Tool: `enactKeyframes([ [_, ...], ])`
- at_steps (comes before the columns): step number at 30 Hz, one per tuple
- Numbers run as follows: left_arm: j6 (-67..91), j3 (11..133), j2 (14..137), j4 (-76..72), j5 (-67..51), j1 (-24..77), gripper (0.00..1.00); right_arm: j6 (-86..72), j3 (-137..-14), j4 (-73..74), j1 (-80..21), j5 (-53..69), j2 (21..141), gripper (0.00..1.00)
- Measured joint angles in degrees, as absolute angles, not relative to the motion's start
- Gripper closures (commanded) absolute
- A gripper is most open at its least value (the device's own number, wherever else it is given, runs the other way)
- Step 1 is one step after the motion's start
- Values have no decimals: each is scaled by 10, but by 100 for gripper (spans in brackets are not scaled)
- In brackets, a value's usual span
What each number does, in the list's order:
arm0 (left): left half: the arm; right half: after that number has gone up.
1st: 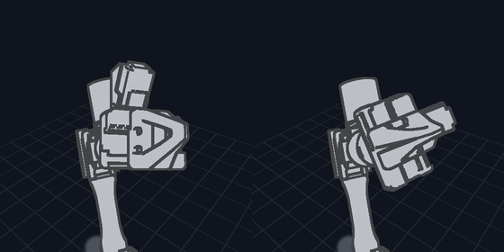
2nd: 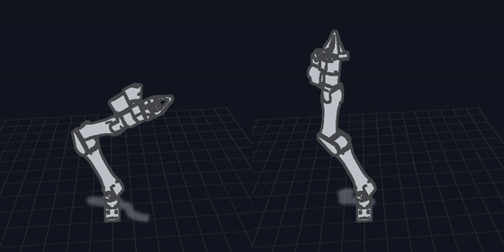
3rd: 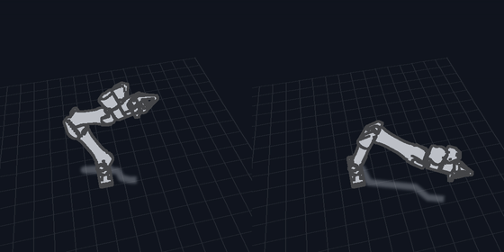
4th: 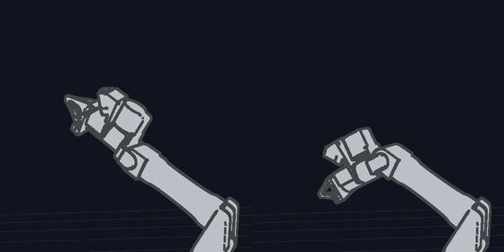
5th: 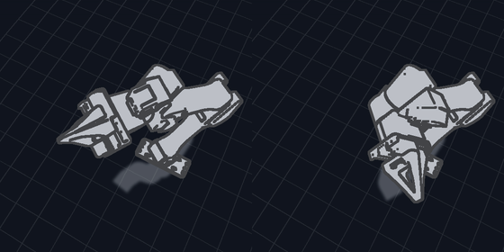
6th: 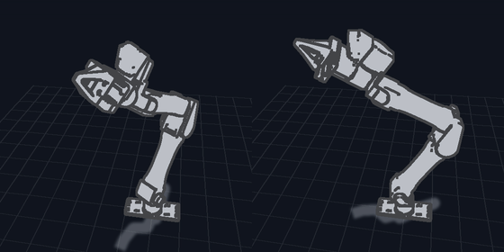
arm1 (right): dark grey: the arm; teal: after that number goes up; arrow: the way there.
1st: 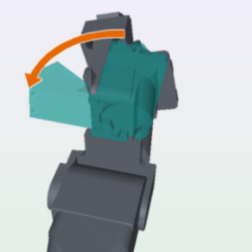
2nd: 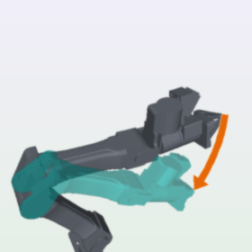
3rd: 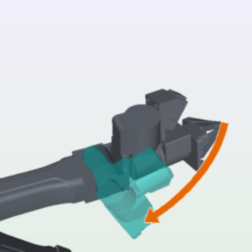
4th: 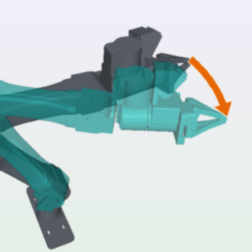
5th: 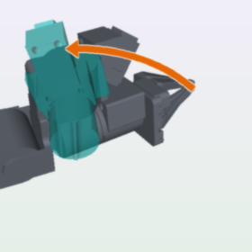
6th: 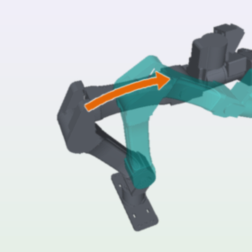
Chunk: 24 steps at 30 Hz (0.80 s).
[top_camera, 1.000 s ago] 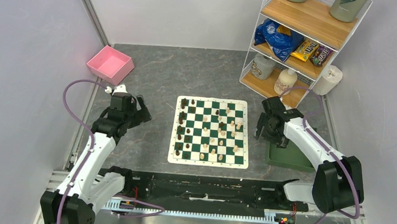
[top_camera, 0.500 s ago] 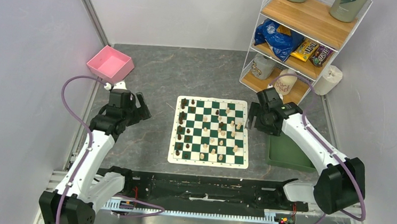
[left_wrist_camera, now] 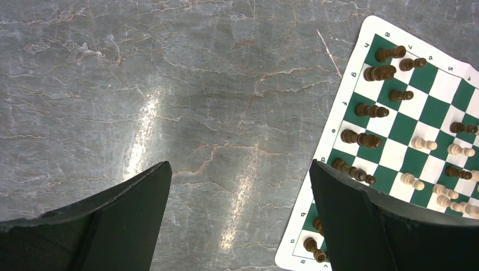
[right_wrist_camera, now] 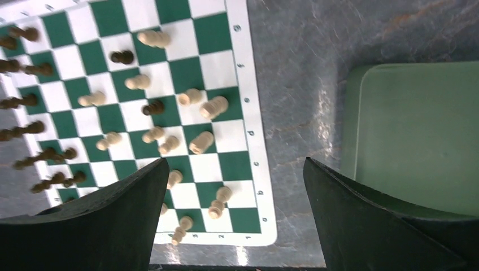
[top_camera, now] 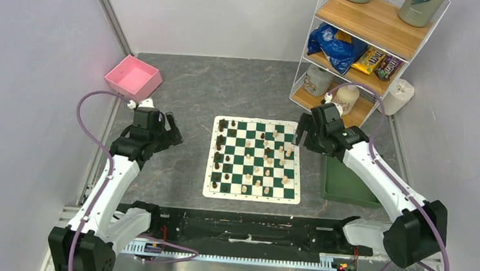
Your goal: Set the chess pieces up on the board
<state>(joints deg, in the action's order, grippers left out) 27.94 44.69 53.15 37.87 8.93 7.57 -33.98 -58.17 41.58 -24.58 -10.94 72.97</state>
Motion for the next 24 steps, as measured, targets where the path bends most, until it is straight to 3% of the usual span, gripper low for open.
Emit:
enactKeyframes([
  [7, 279, 447, 531, 378, 90, 76, 0, -344, -586, 381, -246, -73, 741, 4],
  [17, 279, 447, 528, 379, 93, 76, 1, -334, -640, 389, -264, -43, 846, 26],
  [24, 279, 447, 528, 387, 104, 76, 1, -329, -672, 418, -276, -52, 894, 28],
])
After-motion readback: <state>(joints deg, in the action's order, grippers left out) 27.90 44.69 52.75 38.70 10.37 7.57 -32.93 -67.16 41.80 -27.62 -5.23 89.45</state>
